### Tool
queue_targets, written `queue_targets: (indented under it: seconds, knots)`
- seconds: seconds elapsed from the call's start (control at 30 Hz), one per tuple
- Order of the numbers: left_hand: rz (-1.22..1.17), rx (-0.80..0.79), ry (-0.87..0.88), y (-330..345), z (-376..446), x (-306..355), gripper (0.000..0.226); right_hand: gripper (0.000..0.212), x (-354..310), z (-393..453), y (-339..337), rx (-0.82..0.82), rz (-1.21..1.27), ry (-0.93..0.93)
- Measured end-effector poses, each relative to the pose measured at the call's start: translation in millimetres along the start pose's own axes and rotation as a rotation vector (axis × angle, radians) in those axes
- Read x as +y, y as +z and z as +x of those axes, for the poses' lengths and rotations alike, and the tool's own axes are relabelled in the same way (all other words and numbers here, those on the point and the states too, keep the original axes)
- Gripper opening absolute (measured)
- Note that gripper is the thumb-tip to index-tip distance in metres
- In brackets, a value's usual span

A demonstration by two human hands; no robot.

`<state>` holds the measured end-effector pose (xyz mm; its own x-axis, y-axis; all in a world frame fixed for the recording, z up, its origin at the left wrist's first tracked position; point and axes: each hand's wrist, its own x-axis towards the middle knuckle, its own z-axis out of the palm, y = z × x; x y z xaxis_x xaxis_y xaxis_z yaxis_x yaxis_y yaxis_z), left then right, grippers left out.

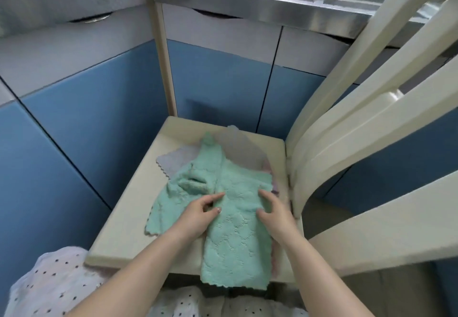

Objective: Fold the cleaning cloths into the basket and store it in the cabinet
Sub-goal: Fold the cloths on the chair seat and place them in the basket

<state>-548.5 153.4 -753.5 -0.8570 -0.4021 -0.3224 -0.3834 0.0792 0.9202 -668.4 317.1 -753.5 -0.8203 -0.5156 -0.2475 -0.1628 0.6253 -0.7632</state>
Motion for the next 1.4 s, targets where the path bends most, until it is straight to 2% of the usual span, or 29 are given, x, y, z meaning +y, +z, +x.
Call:
queue_targets:
  seconds: [0.17,0.27,0.33,0.4,0.47,0.53,0.6,0.67,0.73,0.8,0.9,1.03,1.1,1.17,1.27,1.33,1.4]
  knots:
    - [0.285,-0.018,-0.009,-2,4,3,0.046,0.052,16,-1,3,0.023,-0.003,-0.029]
    - [0.432,-0.033,0.067,-4,-4,2,0.048,0.050,15,-15,6,0.123,-0.093,-0.083]
    - [0.670,-0.014,0.141,-7,-14,-6,0.051,0.042,18,-31,9,0.247,-0.217,-0.267]
    - [0.893,0.049,0.357,-13,-27,-15,0.048,0.031,26,-50,13,0.319,-0.320,-0.552]
    - [1.015,0.028,0.654,-21,-39,-26,0.044,0.030,37,-70,17,0.256,-0.419,-0.766]
    - [1.128,-0.103,0.829,-30,-47,-38,0.050,0.040,51,-85,20,0.133,-0.570,-0.885]
    - [1.249,-0.210,0.875,-37,-52,-46,0.064,0.061,66,-90,22,0.030,-0.740,-0.931]
    - [1.341,-0.253,0.842,-38,-56,-55,0.073,0.075,76,-92,25,-0.046,-0.848,-0.901]
    - [1.389,-0.258,0.806,-35,-57,-64,0.077,0.080,81,-93,28,-0.044,-0.863,-0.877]
    - [1.408,-0.262,0.812,-32,-54,-69,0.084,0.072,83,-93,31,0.004,-0.828,-0.908]
    - [1.351,-0.271,0.827,-32,-53,-68,0.083,0.059,84,-89,28,0.050,-0.747,-0.929]
    - [1.154,-0.204,0.928,-35,-58,-68,0.040,0.039,76,-92,16,0.093,-0.515,-0.931]
    - [0.967,-0.150,0.913,-34,-63,-66,0.029,0.039,68,-96,13,0.124,-0.323,-0.860]
    - [0.700,-0.080,0.795,-29,-68,-53,0.027,0.043,53,-99,11,0.155,-0.099,-0.694]
    - [0.257,0.016,0.488,-15,-66,-21,0.023,0.023,20,-92,8,0.236,0.237,-0.427]
    - [0.077,0.163,0.360,-5,-51,-2,0.013,0.016,2,-74,5,0.325,0.324,-0.332]
    - [-0.061,0.217,0.240,0,-31,13,0.020,0.011,-10,-51,3,0.385,0.343,-0.229]
